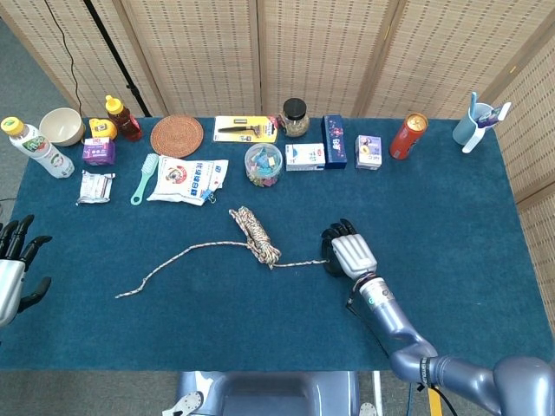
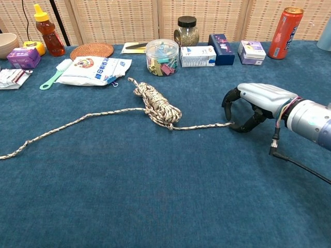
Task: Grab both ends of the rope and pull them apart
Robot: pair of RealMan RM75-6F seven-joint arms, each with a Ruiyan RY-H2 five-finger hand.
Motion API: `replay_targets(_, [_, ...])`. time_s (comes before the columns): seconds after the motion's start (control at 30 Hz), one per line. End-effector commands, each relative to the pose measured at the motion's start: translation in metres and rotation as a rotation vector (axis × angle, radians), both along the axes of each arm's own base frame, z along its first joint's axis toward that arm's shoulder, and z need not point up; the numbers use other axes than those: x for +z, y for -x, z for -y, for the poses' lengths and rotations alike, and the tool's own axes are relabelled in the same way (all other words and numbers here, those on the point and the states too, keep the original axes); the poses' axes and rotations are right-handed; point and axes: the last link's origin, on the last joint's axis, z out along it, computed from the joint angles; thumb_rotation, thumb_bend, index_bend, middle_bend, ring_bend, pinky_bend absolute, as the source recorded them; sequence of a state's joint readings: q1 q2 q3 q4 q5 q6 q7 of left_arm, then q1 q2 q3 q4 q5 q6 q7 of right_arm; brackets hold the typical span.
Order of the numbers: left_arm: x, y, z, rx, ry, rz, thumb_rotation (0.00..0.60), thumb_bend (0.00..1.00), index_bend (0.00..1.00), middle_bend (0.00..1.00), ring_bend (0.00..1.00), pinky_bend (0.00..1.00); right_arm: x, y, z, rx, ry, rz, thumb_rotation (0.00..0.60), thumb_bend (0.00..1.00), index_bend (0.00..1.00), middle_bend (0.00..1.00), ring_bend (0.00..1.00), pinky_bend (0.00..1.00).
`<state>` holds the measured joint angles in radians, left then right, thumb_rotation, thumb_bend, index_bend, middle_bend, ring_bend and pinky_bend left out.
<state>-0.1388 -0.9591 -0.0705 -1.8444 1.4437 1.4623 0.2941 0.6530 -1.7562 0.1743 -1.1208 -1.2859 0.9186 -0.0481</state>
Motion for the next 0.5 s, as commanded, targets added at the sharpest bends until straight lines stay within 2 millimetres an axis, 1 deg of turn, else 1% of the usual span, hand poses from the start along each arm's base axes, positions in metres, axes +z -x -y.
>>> replay_targets(0.03, [0.0001, -0.0003, 0.0003, -0.001, 0.000, 0.000, 0.600, 0.27, 0.24, 0.04, 0.03, 0.01, 0.0000, -0.0001, -0.0004, 0.001, 0.005, 0.004, 0.600, 0.38, 0.53, 0.27, 0.14, 0.01])
replay_targets(0.17, [0.0006, -0.0010, 0.0015, -0.003, -0.001, 0.001, 0.600, 0.27, 0.24, 0.04, 0.02, 0.00, 0.0005, -0.0008, -0.0012, 0.004, 0.011, 0.015, 0.600, 0.38, 0.54, 0.25, 0.13, 0.00])
replay_targets(0.33, [0.0027, -0.0024, 0.0032, -0.008, -0.009, 0.002, 0.600, 0.27, 0.24, 0.04, 0.02, 0.00, 0.0003, -0.0027, -0.0028, 0.007, 0.014, 0.031, 0.600, 0.38, 0.53, 0.22, 0.06, 0.00])
replay_targets(0.5, [0.0030, -0.0027, 0.0039, -0.008, -0.007, 0.004, 0.600, 0.27, 0.24, 0.04, 0.02, 0.00, -0.0002, -0.0031, -0.0031, 0.006, 0.015, 0.037, 0.600, 0.38, 0.52, 0.20, 0.05, 0.00])
